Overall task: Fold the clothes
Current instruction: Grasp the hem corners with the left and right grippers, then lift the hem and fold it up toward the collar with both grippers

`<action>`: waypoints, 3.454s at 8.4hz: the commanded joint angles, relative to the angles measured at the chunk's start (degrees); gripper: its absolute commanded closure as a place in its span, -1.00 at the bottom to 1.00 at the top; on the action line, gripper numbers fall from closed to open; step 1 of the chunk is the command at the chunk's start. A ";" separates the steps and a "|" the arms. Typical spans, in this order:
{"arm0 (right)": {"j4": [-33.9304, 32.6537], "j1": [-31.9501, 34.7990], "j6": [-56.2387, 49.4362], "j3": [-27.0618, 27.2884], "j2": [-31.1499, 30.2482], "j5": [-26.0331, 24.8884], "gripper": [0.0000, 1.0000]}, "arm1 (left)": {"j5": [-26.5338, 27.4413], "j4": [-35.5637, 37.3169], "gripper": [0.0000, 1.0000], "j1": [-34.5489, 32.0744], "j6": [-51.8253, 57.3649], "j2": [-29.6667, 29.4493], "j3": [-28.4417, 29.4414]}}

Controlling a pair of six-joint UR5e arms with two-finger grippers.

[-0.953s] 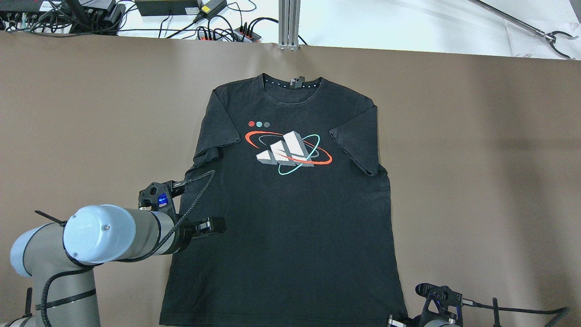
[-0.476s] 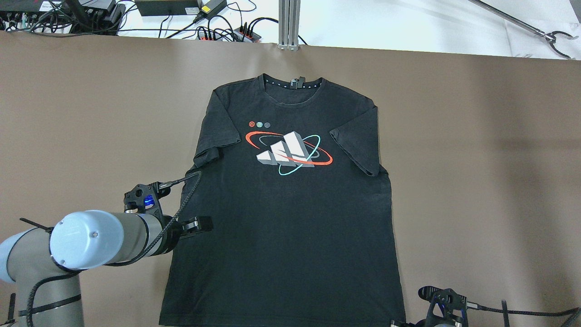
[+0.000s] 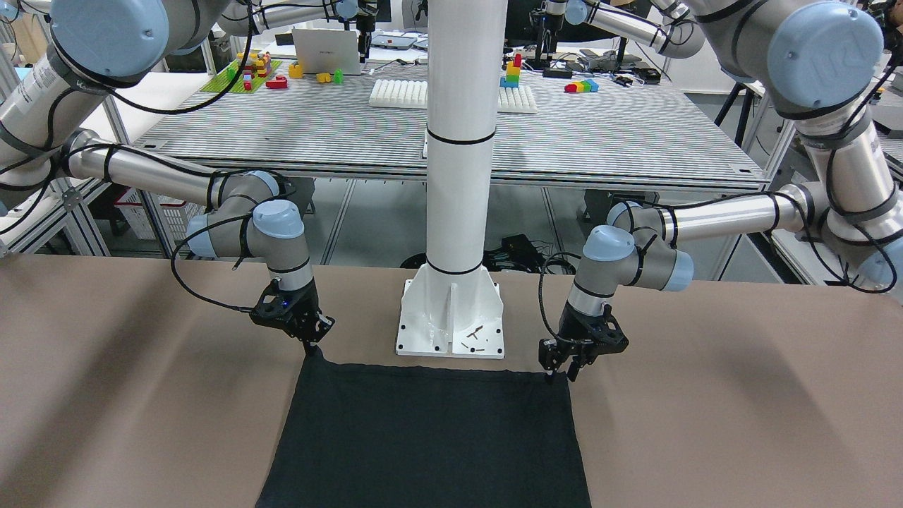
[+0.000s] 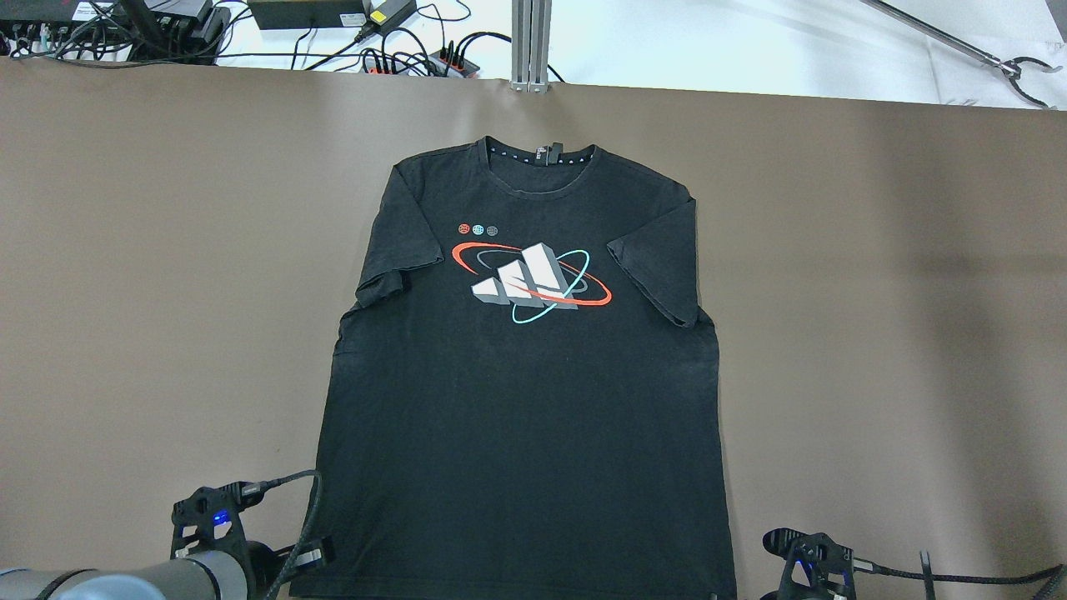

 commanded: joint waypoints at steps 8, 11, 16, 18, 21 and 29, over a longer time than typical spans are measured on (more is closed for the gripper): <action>-0.09 0.08 0.21 -0.32 -0.68 0.03 1.00 | 2.09 -0.08 0.35 4.70 -2.95 0.39 2.28; -0.18 0.26 0.21 -0.32 -0.77 0.03 1.00 | 1.48 0.10 1.00 3.91 -2.16 1.00 0.88; -0.18 0.43 0.12 0.11 -1.20 0.03 1.00 | 0.60 1.75 1.00 3.29 -1.19 3.01 -3.67; -0.18 0.43 0.20 1.78 -1.91 1.42 1.00 | 0.25 4.75 1.00 5.30 -1.80 3.02 -7.72; -0.09 3.66 0.21 8.81 -2.97 7.91 1.00 | -1.84 6.07 1.00 4.97 -1.46 2.59 -13.35; -0.79 37.76 0.03 -12.68 21.79 22.35 1.00 | -23.81 7.66 1.00 -33.95 21.11 -26.76 17.90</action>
